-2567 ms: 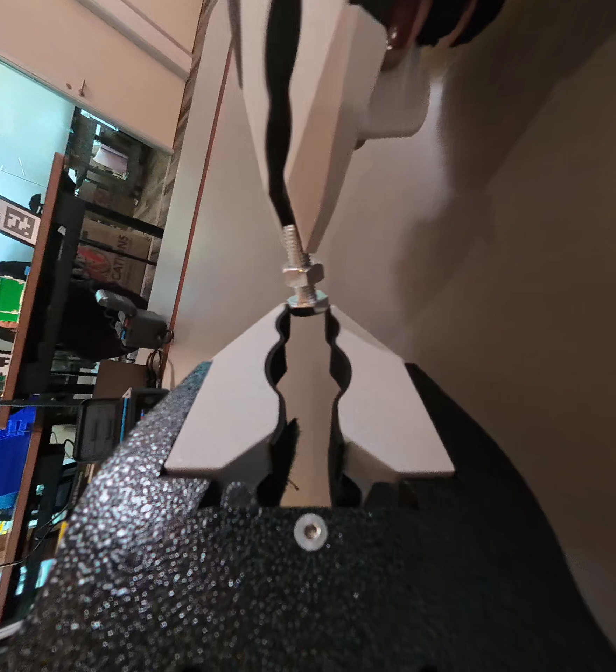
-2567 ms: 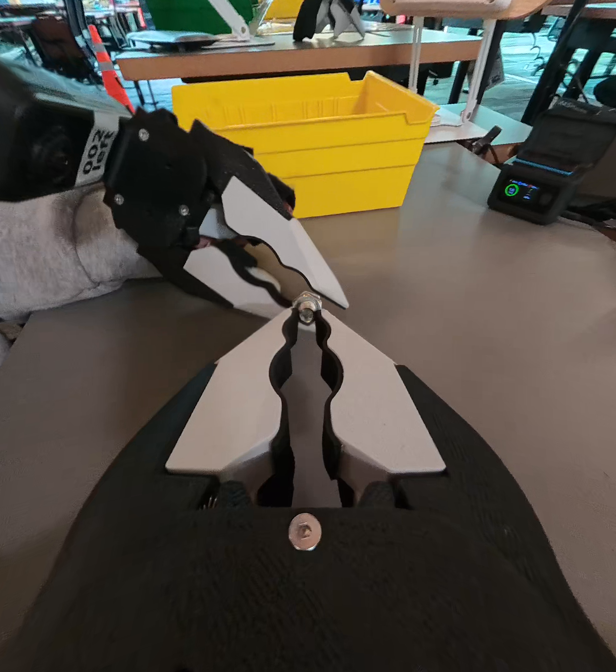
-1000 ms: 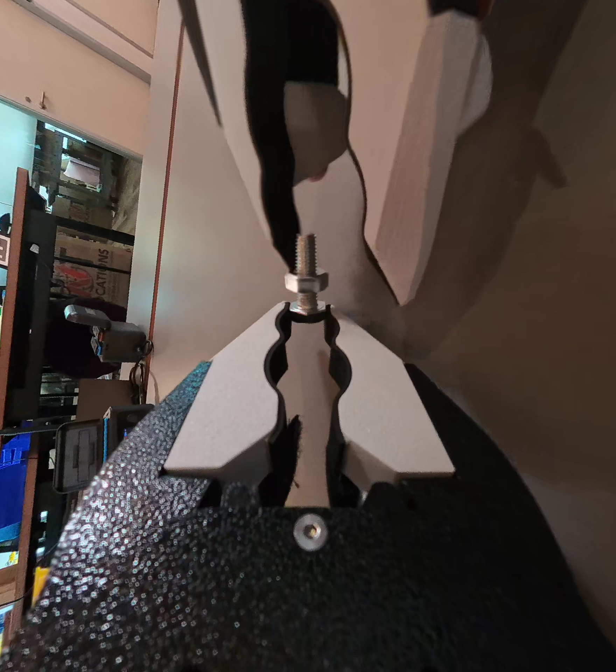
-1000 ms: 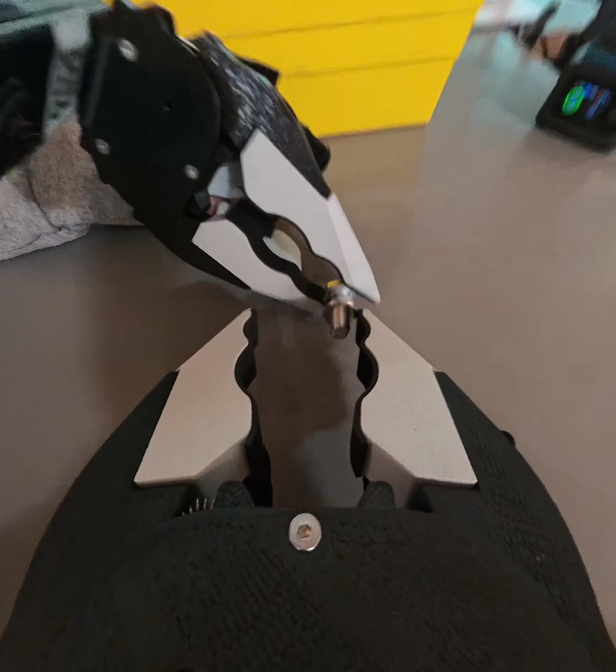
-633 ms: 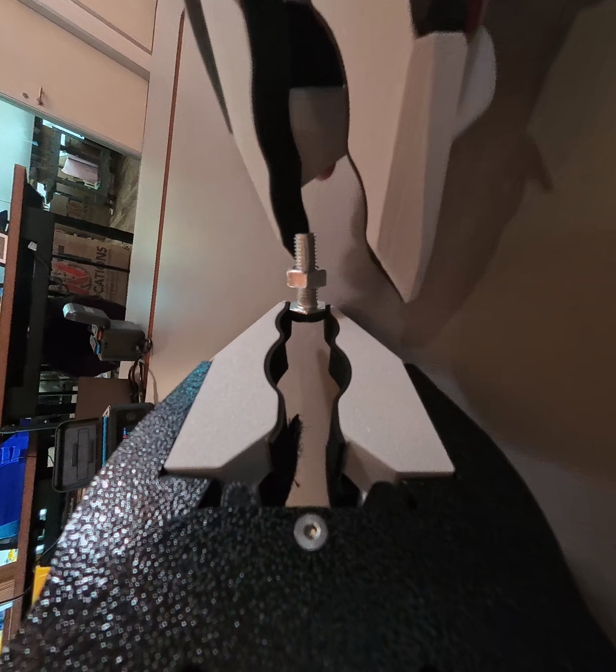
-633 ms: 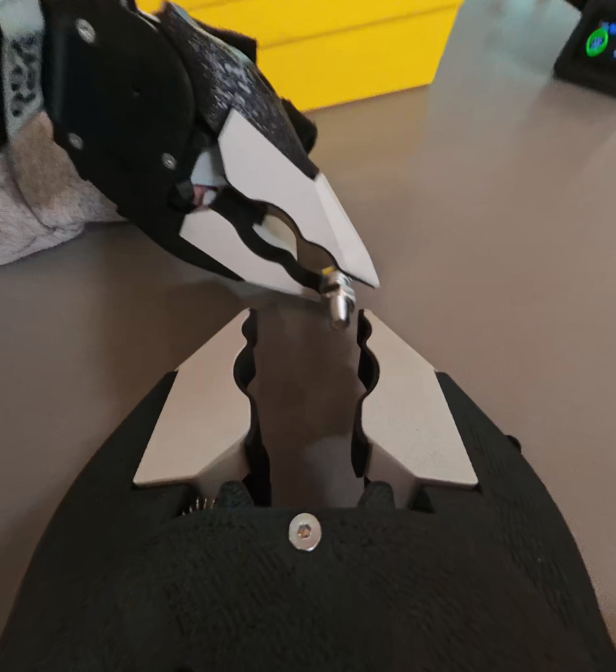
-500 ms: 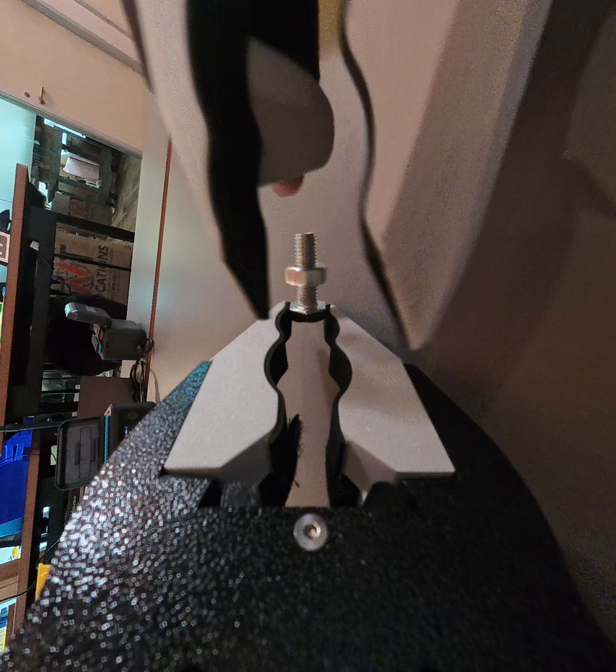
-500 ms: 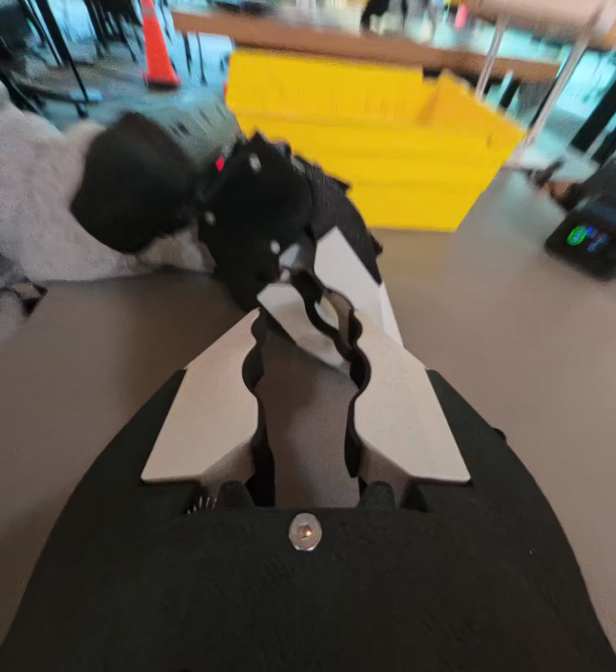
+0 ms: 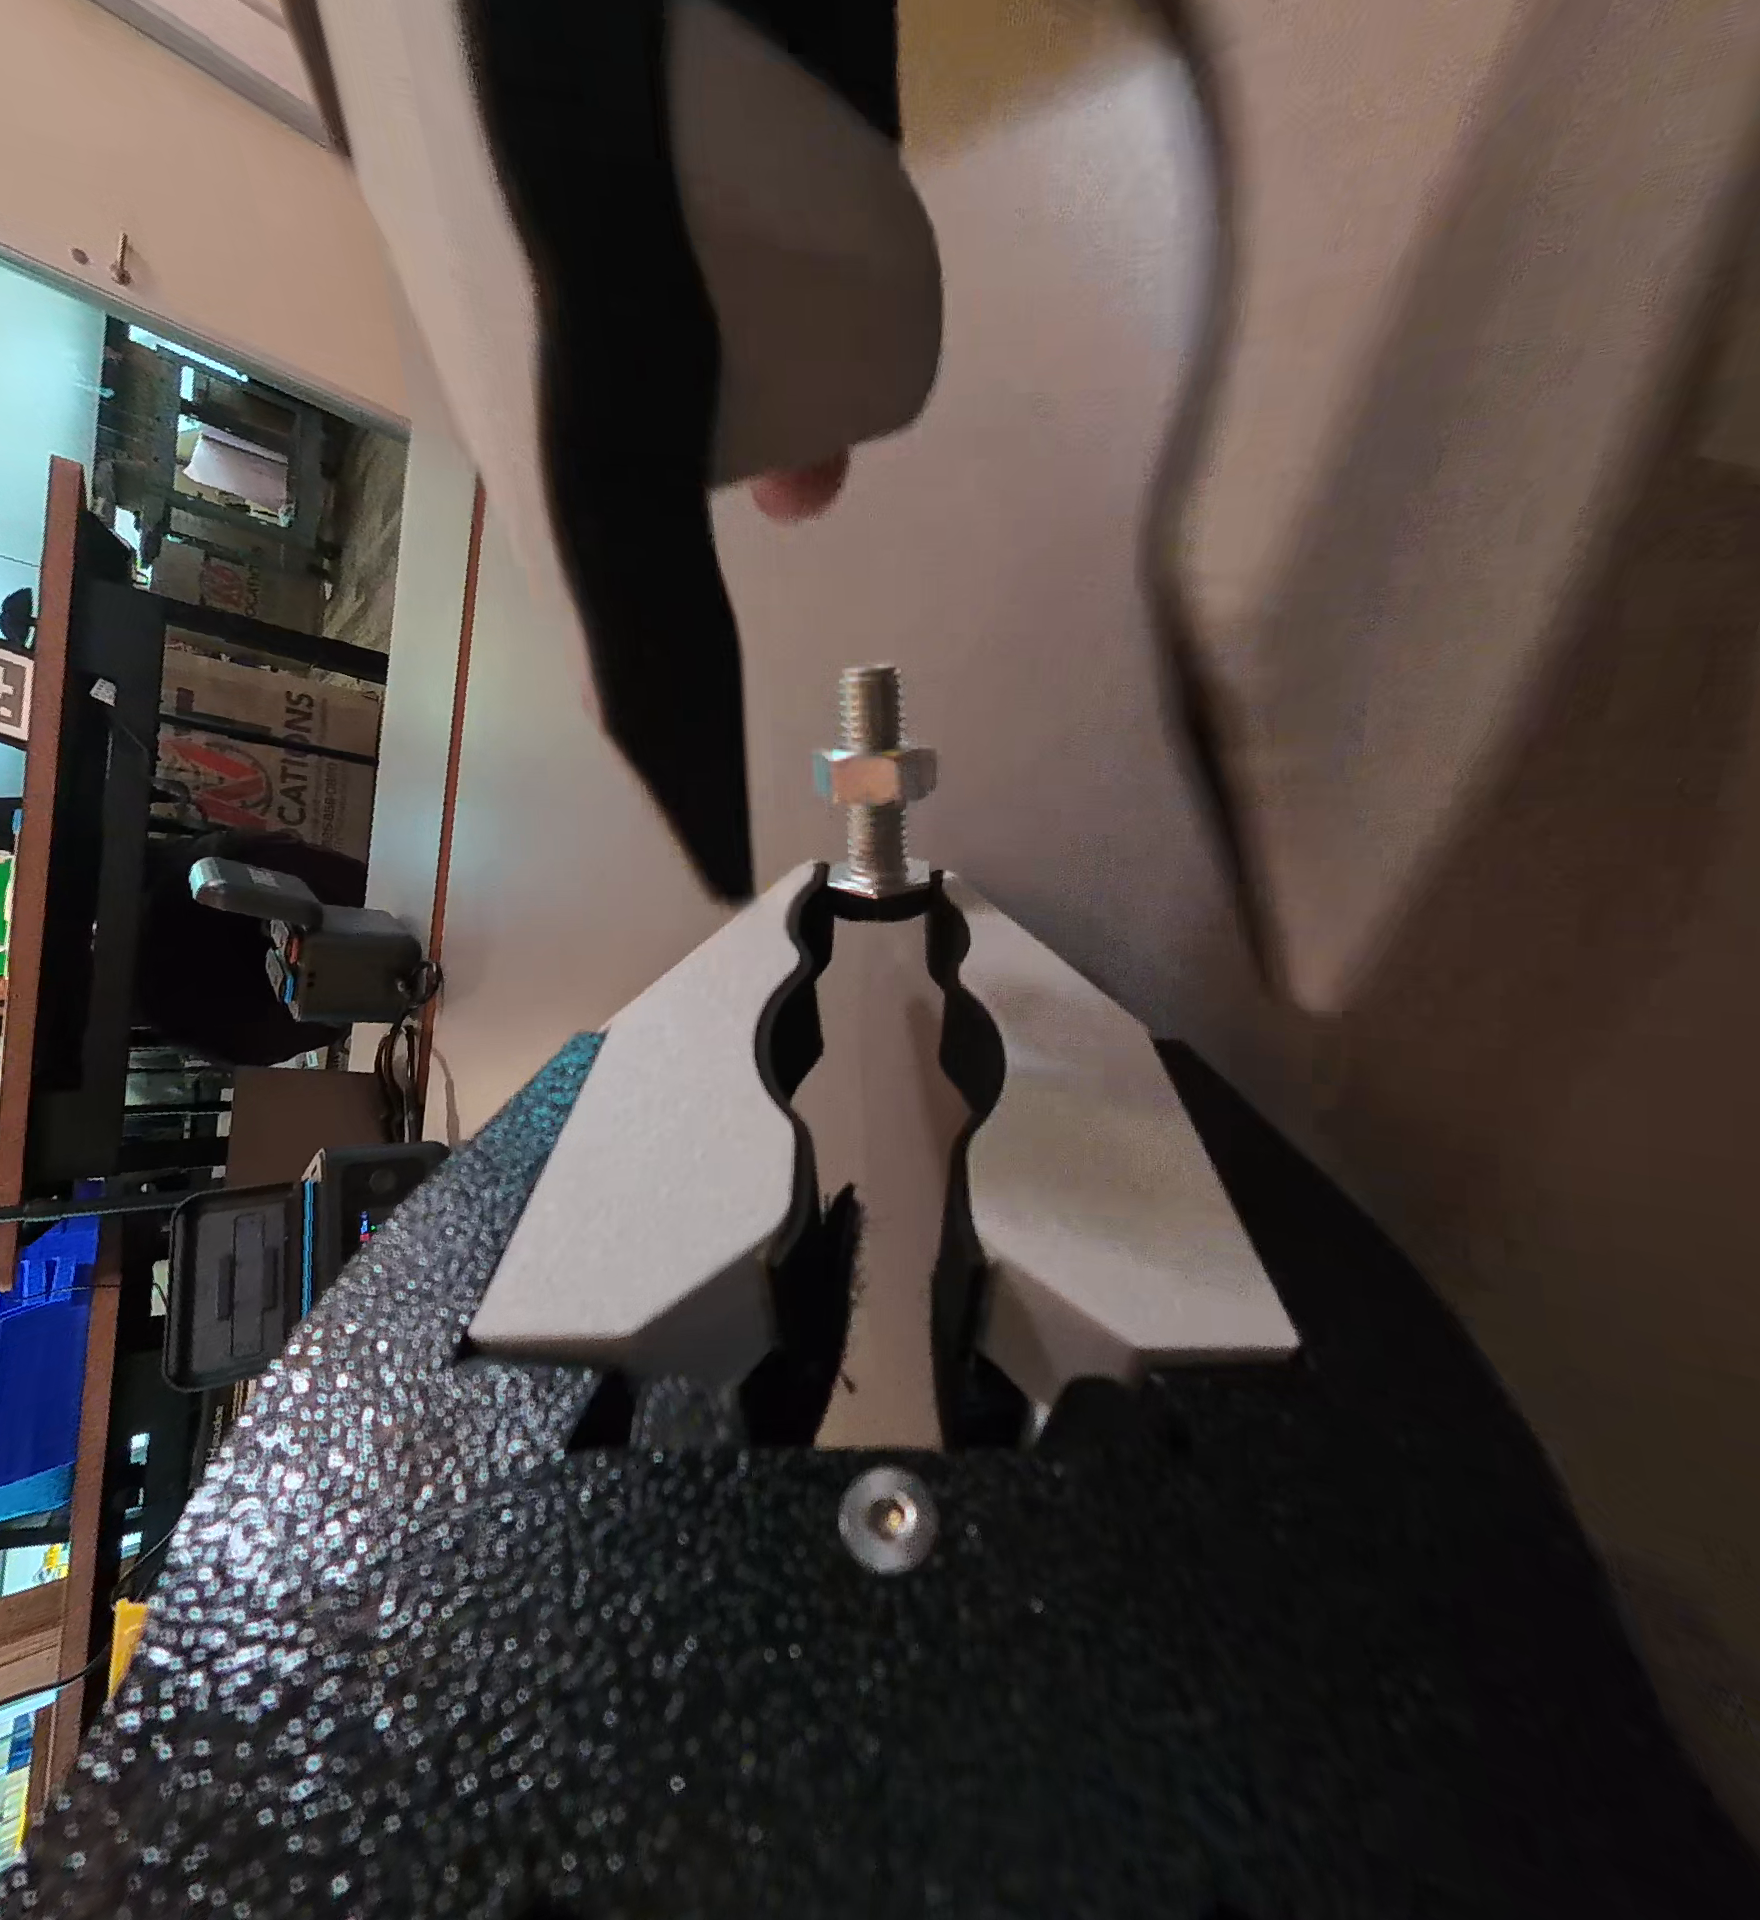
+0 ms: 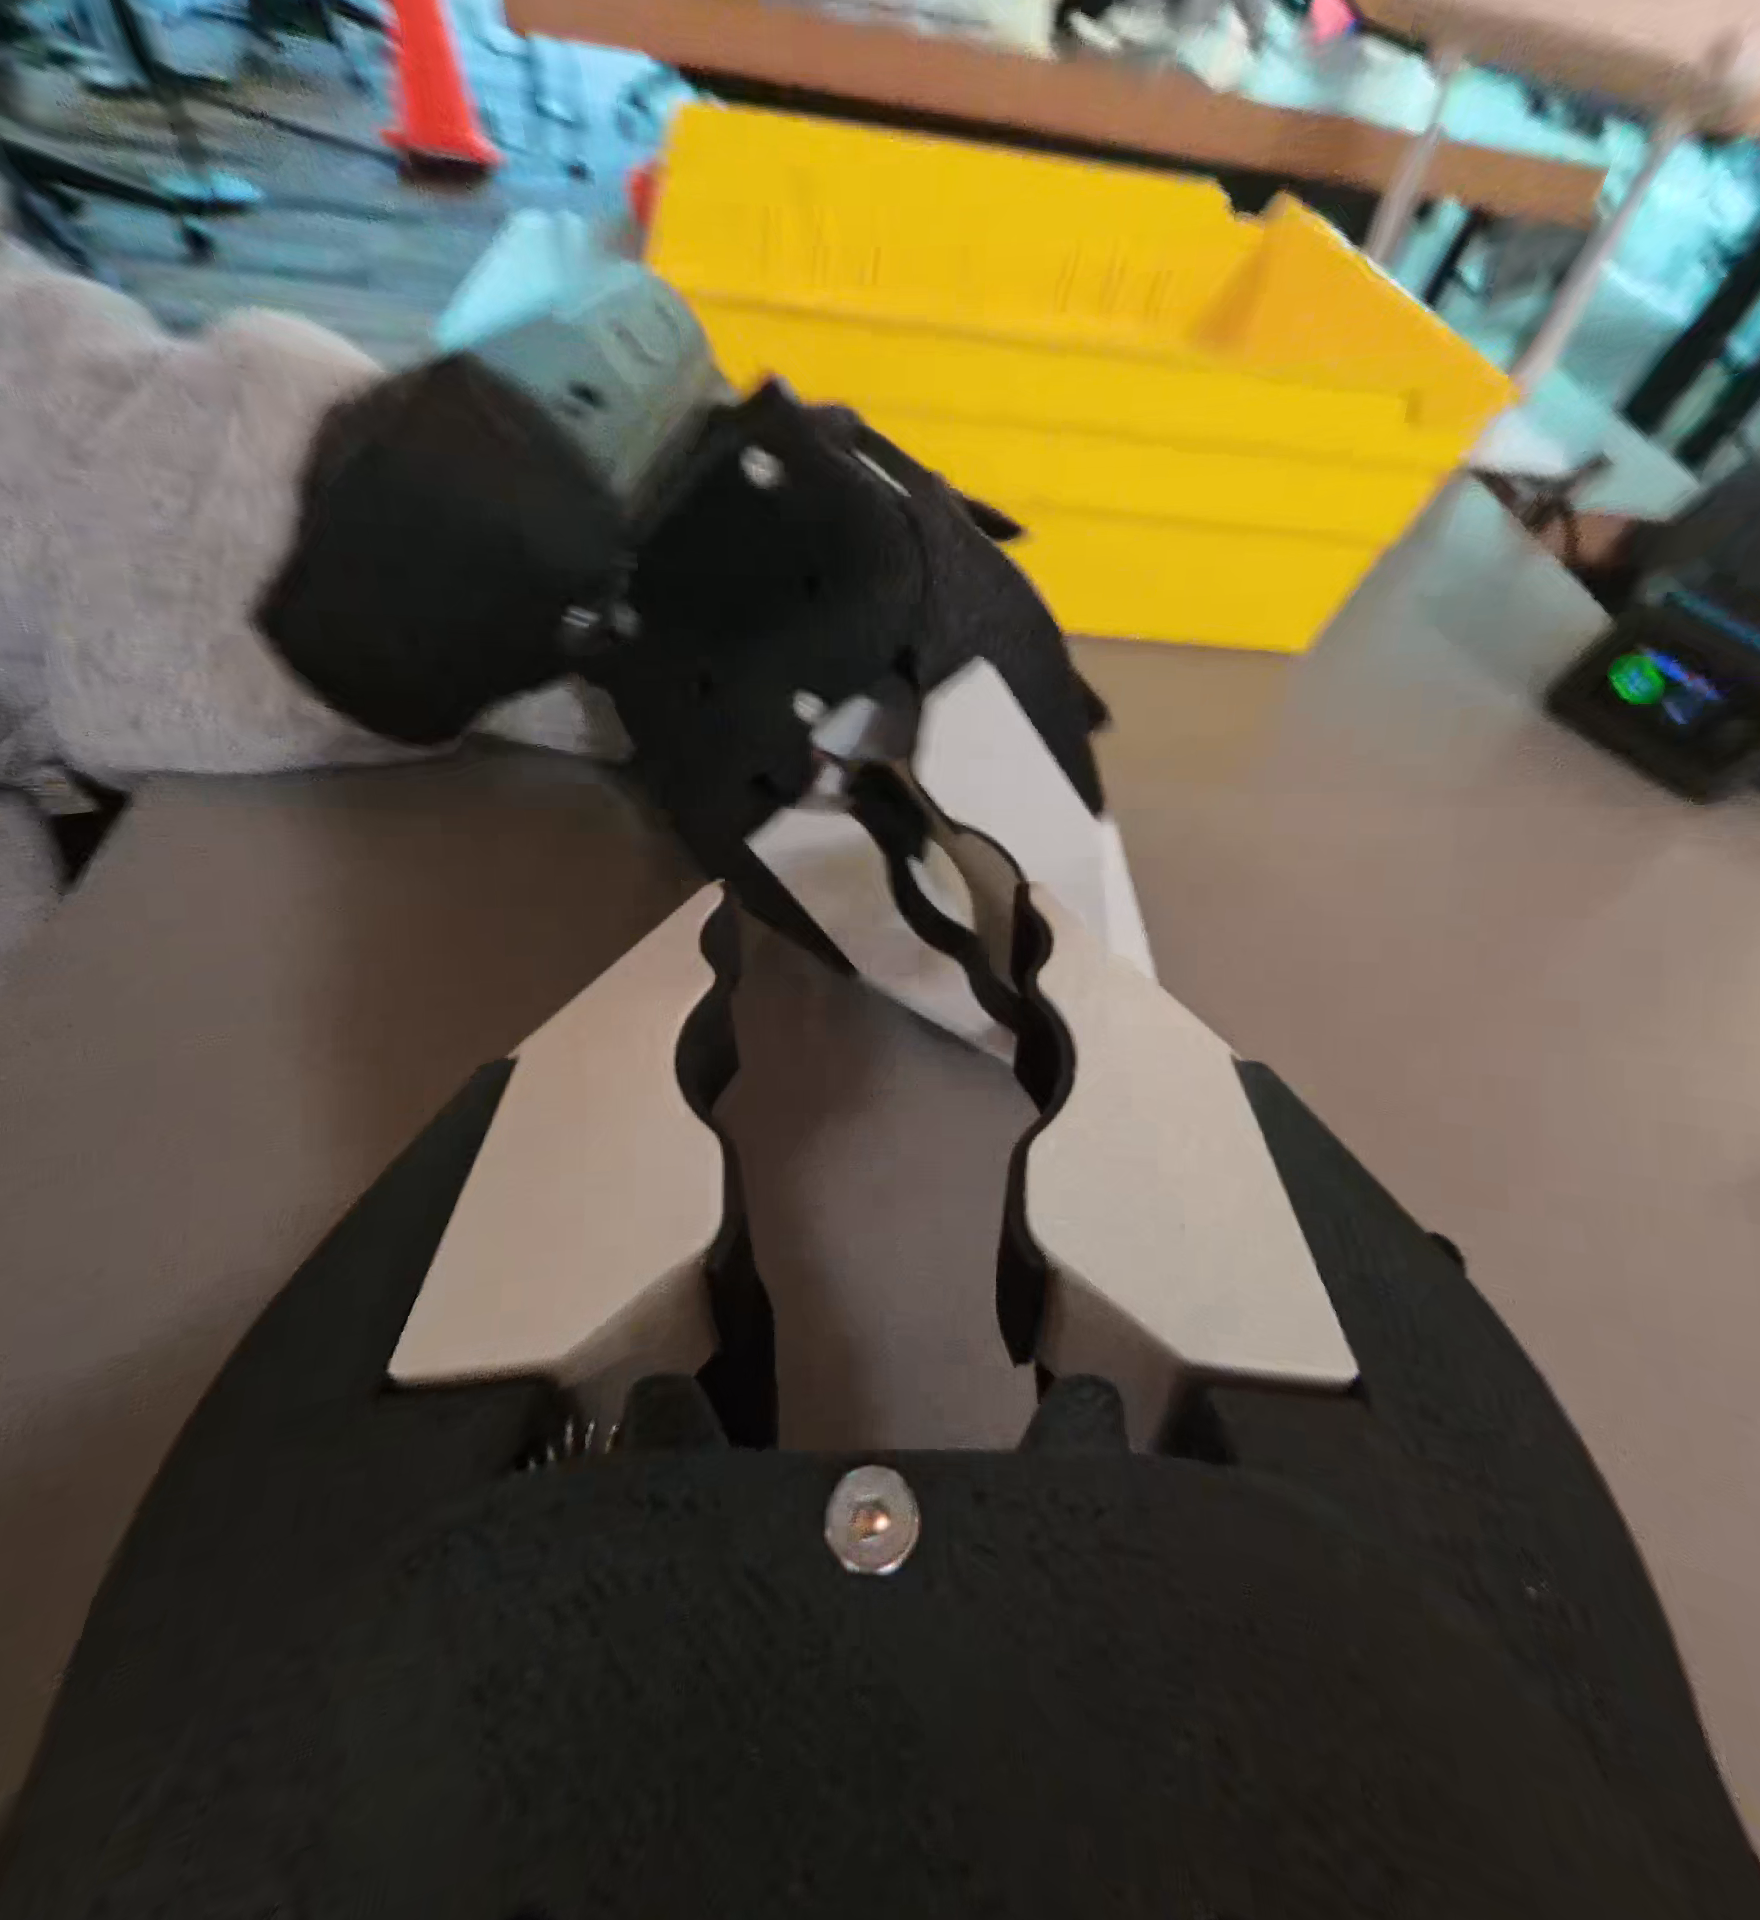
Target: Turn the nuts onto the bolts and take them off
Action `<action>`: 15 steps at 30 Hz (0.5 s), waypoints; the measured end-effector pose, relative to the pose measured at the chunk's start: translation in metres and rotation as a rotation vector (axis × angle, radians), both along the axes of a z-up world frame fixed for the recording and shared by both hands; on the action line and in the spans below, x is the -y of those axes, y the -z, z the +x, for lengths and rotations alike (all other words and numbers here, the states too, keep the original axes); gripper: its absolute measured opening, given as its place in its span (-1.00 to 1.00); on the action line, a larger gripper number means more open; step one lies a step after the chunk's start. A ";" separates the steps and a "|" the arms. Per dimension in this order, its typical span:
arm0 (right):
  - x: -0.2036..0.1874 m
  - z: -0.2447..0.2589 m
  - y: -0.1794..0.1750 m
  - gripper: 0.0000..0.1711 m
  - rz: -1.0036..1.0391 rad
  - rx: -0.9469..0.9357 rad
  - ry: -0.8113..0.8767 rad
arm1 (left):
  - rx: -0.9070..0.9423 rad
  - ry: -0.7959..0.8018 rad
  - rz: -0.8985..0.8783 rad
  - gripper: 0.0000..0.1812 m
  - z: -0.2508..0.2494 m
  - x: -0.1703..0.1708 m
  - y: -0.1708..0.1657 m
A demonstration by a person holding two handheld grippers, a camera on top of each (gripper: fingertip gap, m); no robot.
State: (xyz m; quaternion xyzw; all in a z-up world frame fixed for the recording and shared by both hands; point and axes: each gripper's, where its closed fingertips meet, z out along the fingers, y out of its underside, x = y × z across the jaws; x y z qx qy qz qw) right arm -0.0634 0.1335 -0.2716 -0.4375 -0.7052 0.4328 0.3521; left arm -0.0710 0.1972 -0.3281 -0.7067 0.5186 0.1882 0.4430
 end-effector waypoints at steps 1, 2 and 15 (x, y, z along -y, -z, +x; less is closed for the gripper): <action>-0.013 0.003 0.009 -0.38 -0.006 0.075 0.061 | 0.001 -0.001 0.001 -0.82 0.000 0.000 0.000; -0.026 0.007 0.021 -0.31 -0.024 0.158 0.114 | 0.002 -0.002 0.000 -0.82 0.000 0.000 0.000; -0.032 0.008 0.024 -0.31 0.002 0.162 0.137 | -0.007 -0.004 0.007 -0.82 0.000 -0.001 0.000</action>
